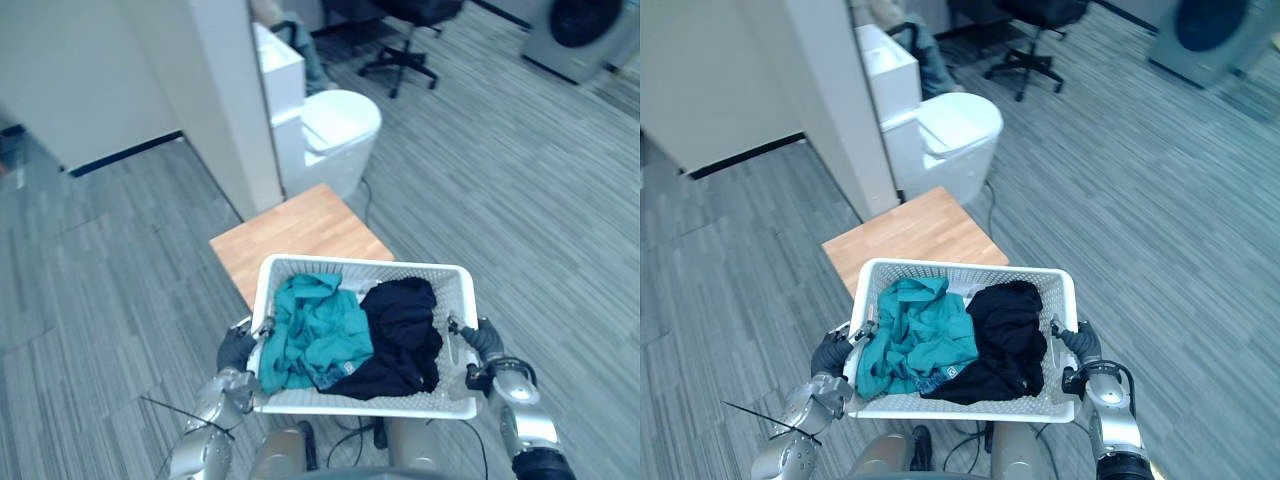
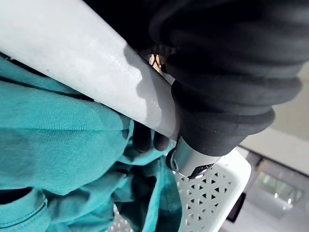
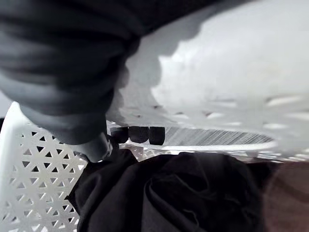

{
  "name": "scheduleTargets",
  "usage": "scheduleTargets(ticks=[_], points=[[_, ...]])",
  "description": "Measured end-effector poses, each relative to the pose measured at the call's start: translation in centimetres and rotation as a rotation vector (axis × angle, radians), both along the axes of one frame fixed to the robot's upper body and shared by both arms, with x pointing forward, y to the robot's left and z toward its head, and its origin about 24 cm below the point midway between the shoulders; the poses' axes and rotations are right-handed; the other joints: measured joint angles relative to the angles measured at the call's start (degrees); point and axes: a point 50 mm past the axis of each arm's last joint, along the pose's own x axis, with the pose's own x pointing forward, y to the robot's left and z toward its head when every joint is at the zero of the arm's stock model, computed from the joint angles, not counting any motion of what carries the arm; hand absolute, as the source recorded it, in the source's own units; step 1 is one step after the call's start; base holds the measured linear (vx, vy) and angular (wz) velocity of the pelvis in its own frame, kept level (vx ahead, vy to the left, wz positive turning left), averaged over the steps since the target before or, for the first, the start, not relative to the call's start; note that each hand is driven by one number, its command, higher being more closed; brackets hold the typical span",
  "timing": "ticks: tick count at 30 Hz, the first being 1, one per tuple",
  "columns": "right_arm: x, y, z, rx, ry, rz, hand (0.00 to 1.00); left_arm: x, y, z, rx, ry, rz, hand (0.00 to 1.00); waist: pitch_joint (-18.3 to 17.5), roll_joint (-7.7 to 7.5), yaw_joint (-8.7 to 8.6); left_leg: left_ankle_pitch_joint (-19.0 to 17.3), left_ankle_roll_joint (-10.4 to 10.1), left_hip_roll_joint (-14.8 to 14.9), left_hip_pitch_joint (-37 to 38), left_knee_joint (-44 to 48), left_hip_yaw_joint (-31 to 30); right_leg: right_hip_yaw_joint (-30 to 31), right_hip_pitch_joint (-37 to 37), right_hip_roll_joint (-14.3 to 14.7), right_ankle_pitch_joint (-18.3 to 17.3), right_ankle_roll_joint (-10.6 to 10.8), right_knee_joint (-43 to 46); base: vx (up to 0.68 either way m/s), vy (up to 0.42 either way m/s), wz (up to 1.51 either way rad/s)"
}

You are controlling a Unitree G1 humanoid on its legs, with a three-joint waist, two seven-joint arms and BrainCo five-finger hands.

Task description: Pick up the laundry basket with both hands and put the clothes into the washing machine.

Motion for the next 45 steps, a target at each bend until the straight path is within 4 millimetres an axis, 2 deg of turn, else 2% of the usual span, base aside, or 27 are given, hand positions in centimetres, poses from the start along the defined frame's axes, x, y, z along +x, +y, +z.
scheduleTargets(ticks=[4,6,10,11,13,15,16,18,20,21,23,24,25,26,27,29,30,31,34,36,37,38,41,42,43,44,45], points=[[0.2,-0.7,0.7,-0.014,-0.027,-0.016,1.0,0.6,-0.5,0.5,-0.003,-0.024,-0.018,1.0,-0.58,-0.99,-0.2,1.29,-1.65,0.14,1.94,-3.38,5.9,-0.48,6.28,-4.72,-1.74,-0.01,-2.08,-0.09,-0.092,-0.85],[0.5,-0.9,1.0,-0.023,-0.036,-0.014,1.0,1.1,-0.6,0.8,0.003,-0.034,-0.017,1.0,-1.18,-1.35,-0.46,0.85,-3.83,0.91,1.97,-2.81,8.37,-2.83,10.68,-4.52,-1.74,2.79,-13.81,0.0,-0.218,-0.84],[0.5,-1.5,1.3,-0.04,-0.039,-0.03,1.0,1.4,-1.3,0.9,-0.009,-0.037,-0.03,1.0,-2.52,1.52,-1.8,-2.9,-8.11,11.41,-1.88,8.72,8.64,-2.85,13.89,3.97,-0.97,-0.59,-21.82,0.05,-0.254,-0.76],[0.4,-1.2,1.1,-0.033,-0.036,-0.033,1.0,1.2,-1.1,0.4,-0.004,-0.014,-0.026,1.0,-2.32,1.52,-0.86,-2.5,-7.27,16.39,-4.7,21.1,3.31,-1.13,14.97,8.05,-2.59,-3.59,-20.33,0.04,-0.273,-1.04],[0.3,-1.2,1.5,-0.041,-0.052,-0.035,1.0,0.6,-1.2,0.0,-0.018,0.005,-0.016,1.0,-1.86,2.29,1.39,3.75,1.2,16.65,-10.14,34.74,-7.66,2.02,15.22,11.28,-4.78,-5.81,-16.08,0.08,-0.239,-1.36],[0.4,-1.1,1.7,-0.051,-0.055,-0.018,1.0,-0.4,-1.1,-0.7,-0.029,0.037,-0.007,1.0,-2.22,0.77,3.49,23.03,-4.95,9.66,-14.01,44.69,-20.55,8.09,16.69,11.6,-8.07,-7.91,-13.93,0.21,-0.087,-1.46],[0.5,-1.3,1.8,-0.063,-0.056,-0.011,1.0,-0.4,-1.2,-0.8,-0.034,0.038,-0.008,1.0,-1.94,0.81,3.36,22.6,-5.09,8.75,-15.65,48.01,-21.08,8.17,17.27,11.15,-8.09,-7.8,-14.55,0.25,-0.017,-0.75],[0.5,-2.0,2.1,-0.086,-0.045,-0.011,1.0,0.0,-2.1,-0.6,-0.046,0.028,-0.04,1.0,-1.76,2.39,2.8,13.09,-3.34,7.49,-21.99,56.08,-19.14,9.26,17.13,10.75,-8.1,-7.6,-14.9,0.22,-0.051,-0.28],[0.4,-2.3,2.0,-0.082,-0.025,-0.026,1.0,0.0,-2.5,-0.7,-0.058,0.039,-0.041,1.0,-1.98,3.33,2.94,5.62,-4.12,3.56,-24.86,43.57,-18.26,10.35,17.64,10.12,-9.82,-6.48,-15.27,0.3,-0.044,-0.14],[0.4,-2.2,2.0,-0.083,-0.023,-0.026,1.0,-0.1,-2.5,-0.8,-0.058,0.043,-0.038,1.0,-2.0,3.35,3.13,5.01,-5.02,2.4,-24.4,36.72,-18.77,10.65,17.97,9.94,-10.46,-6.23,-15.31,0.39,0.014,-0.03],[0.9,-2.1,2.3,-0.095,-0.032,-0.012,1.0,-0.8,-2.1,-1.2,-0.069,0.068,-0.006,1.0,-2.69,4.37,3.88,7.68,-8.99,-0.29,-18.03,-1.8,-23.65,11.01,19.56,9.71,-13.68,-5.7,-15.38,0.41,0.079,-0.2],[1.0,-2.0,2.3,-0.097,-0.031,-0.007,1.0,-0.9,-2.2,-1.4,-0.077,0.075,0.004,1.0,-3.03,4.96,4.1,8.35,-10.01,-0.28,-16.58,-7.54,-24.44,11.01,20.24,9.76,-14.93,-5.23,-15.16,0.45,0.157,-0.39],[0.9,-1.9,2.0,-0.09,-0.021,-0.012,1.0,-1.0,-2.3,-1.5,-0.085,0.082,0.019,1.0,-3.22,4.28,4.8,14.05,-10.43,-1.31,-15.73,-8.58,-23.26,11.59,21.88,7.9,-17.39,-3.28,-13.51,0.5,0.217,-0.27],[0.4,-1.5,1.4,-0.072,-0.004,-0.017,1.0,-1.3,-2.1,-1.7,-0.08,0.094,0.026,1.0,-5.27,2.65,5.18,16.75,-8.9,-3.72,-14.99,-7.53,-19.33,11.58,23.17,4.01,-19.18,0.72,-12.94,0.54,0.224,-0.17],[0.1,-1.6,1.1,-0.07,0.003,-0.022,1.0,-1.3,-2.0,-1.7,-0.074,0.095,0.023,1.0,-6.27,1.47,4.82,16.26,-8.42,-5.4,-14.87,-6.62,-17.63,11.76,22.89,2.41,-19.48,1.44,-11.39,0.61,0.205,0.12],[-0.6,-1.7,0.6,-0.04,0.011,-0.058,1.0,-0.9,-2.2,-1.5,-0.068,0.082,0.006,1.0,-6.54,-0.26,4.15,12.5,-4.37,-10.15,-13.45,-4.17,-16.26,12.21,16.61,-0.47,-15.34,5.31,5.7,0.62,0.193,0.28],[-0.9,-1.7,0.3,-0.024,0.018,-0.074,1.0,-0.7,-2.2,-1.3,-0.053,0.077,-0.005,1.0,-6.15,-0.87,3.51,11.06,-2.88,-11.97,-10.84,-4.69,-15.84,11.13,12.2,-1.62,-9.01,4.58,16.22,0.61,0.197,0.26],[-1.5,-1.5,-0.2,-0.011,0.037,-0.083,1.0,-0.8,-2.3,-1.4,-0.044,0.086,-0.025,1.0,-5.88,-1.08,2.69,9.07,-1.1,-13.32,-6.64,-5.72,-15.91,10.02,8.47,-2.54,1.83,2.63,26.23,0.61,0.176,0.15],[-2.5,-0.9,-1.0,0.031,0.055,-0.11,1.0,-0.7,-1.9,-1.3,-0.002,0.082,-0.045,1.0,-4.78,0.46,0.67,5.96,3.2,-13.18,3.7,-6.8,-16.57,6.64,0.49,-1.04,-4.6,-0.39,37.28,0.58,0.153,-0.02],[-3.0,-0.4,-0.8,0.051,0.037,-0.115,1.0,-0.4,-1.7,-1.0,0.012,0.064,-0.052,1.0,-4.77,1.08,0.02,2.56,5.04,-11.58,9.97,-8.17,-16.37,2.31,-4.77,-0.07,-9.16,-0.22,29.04,0.57,0.1,-0.31],[-3.0,-0.3,-0.6,0.05,0.025,-0.118,1.0,-0.3,-1.6,-0.8,0.013,0.054,-0.053,1.0,-4.74,1.19,-0.01,0.7,4.25,-10.93,11.27,-8.49,-16.4,1.44,-5.98,0.81,-9.53,0.42,24.3,0.63,0.042,-0.3],[-3.2,-0.4,-0.2,0.057,-0.001,-0.136,1.0,0.3,-1.7,-0.4,0.018,0.029,-0.065,1.0,-5.0,1.08,-0.41,-2.99,3.04,-9.85,13.59,-8.7,-16.53,1.19,-6.77,2.55,-7.83,2.98,7.64,0.42,0.017,-0.03],[-3.3,-0.6,-0.2,0.07,-0.006,-0.161,1.0,0.8,-1.8,-0.2,0.026,0.013,-0.093,1.0,-6.04,-1.37,-2.32,-9.26,2.0,-9.79,17.47,-9.03,-18.84,1.91,-6.31,3.19,0.45,3.05,-15.7,0.56,-0.068,0.3],[-3.4,-0.7,-0.2,0.067,-0.002,-0.161,1.0,0.7,-1.9,-0.4,0.023,0.024,-0.091,1.0,-6.23,-1.24,-2.77,-10.72,1.87,-8.97,18.92,-8.91,-19.61,1.86,-6.04,3.95,3.77,2.49,-15.52,0.87,-0.184,0.53],[-4.3,-1.2,-0.8,0.051,0.036,-0.167,1.0,0.0,-2.5,-1.4,0.0,0.069,-0.086,1.0,-7.77,1.42,-3.42,-11.84,0.94,-6.04,20.51,-7.5,-21.52,0.06,-4.66,6.0,7.71,-0.24,-14.12,0.94,-0.187,0.6],[-5.0,-1.4,-1.2,0.048,0.064,-0.18,1.0,-0.1,-2.9,-1.9,0.003,0.094,-0.091,1.0,-8.22,2.84,-3.86,-11.15,0.99,-4.58,17.74,2.1,-23.17,-2.94,-3.91,6.67,5.98,-1.56,-10.65,0.95,-0.193,0.62],[-5.3,-1.5,-1.4,0.048,0.07,-0.181,1.0,-0.1,-2.9,-2.0,0.006,0.1,-0.092,1.0,-8.07,3.27,-3.87,-9.98,-1.13,-4.56,15.5,8.49,-23.52,-3.8,-3.23,6.96,4.05,-2.23,-9.34,0.79,-0.166,0.37]])
